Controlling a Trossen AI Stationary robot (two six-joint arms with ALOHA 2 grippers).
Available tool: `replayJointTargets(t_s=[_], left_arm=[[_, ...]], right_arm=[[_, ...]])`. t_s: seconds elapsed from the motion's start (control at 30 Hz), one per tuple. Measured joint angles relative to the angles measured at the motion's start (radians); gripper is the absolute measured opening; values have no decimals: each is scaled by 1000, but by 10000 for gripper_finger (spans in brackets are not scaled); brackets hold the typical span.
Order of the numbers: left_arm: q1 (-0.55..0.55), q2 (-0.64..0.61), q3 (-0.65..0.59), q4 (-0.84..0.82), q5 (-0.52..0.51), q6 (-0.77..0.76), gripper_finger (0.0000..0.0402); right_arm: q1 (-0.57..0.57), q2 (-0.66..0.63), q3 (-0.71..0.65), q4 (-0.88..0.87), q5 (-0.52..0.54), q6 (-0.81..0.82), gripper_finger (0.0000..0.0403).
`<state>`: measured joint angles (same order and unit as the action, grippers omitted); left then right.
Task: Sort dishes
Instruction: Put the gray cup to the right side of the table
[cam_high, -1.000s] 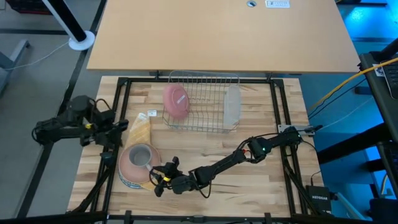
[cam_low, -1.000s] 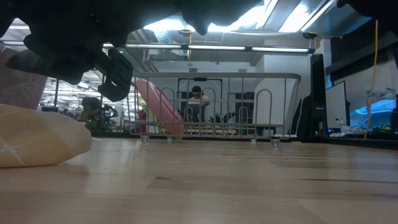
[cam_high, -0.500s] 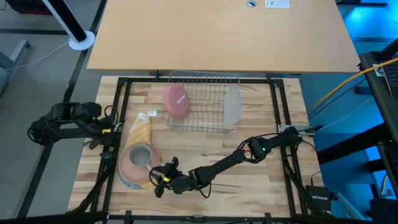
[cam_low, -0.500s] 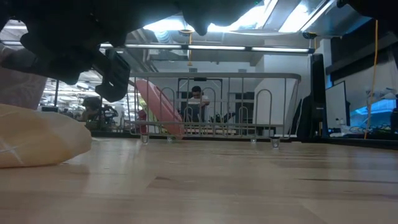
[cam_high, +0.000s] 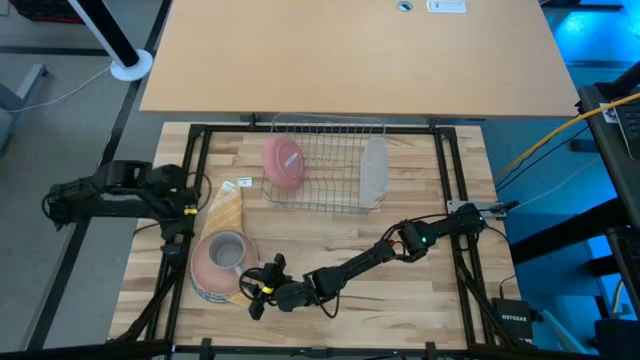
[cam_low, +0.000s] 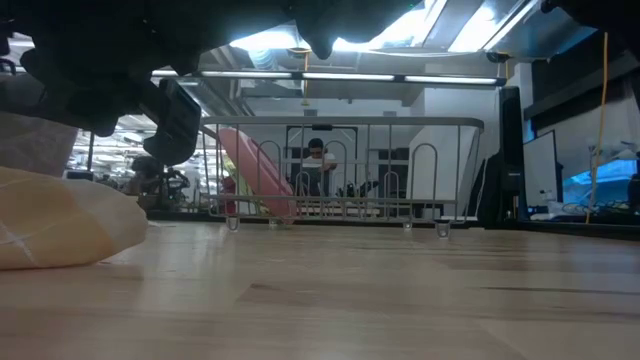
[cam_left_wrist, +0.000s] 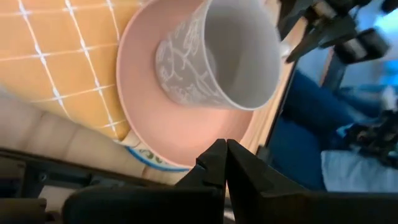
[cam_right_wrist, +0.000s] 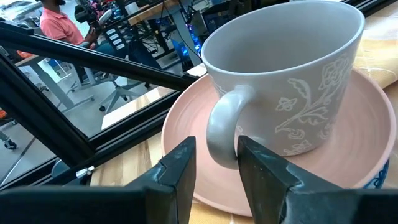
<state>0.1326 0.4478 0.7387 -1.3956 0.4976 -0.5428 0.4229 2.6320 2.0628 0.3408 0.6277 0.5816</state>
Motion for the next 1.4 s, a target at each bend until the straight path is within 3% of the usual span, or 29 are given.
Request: replayJointTargets(t_s=[0.27, 0.73, 1.2, 1.4], left_arm=[[-153, 194, 0, 14, -15, -33, 0], [-518, 380, 0, 256, -167, -308, 1], [-654, 609, -1, 480, -224, -278, 1], [-684, 646, -1, 565, -225, -266, 1]], right_arm=[[-1, 0, 0, 0, 0, -3, 122], [-14, 0, 0, 0, -19, -3, 122], [-13, -1, 0, -1, -19, -3, 122], [-13, -1, 0, -2, -19, -3, 122]])
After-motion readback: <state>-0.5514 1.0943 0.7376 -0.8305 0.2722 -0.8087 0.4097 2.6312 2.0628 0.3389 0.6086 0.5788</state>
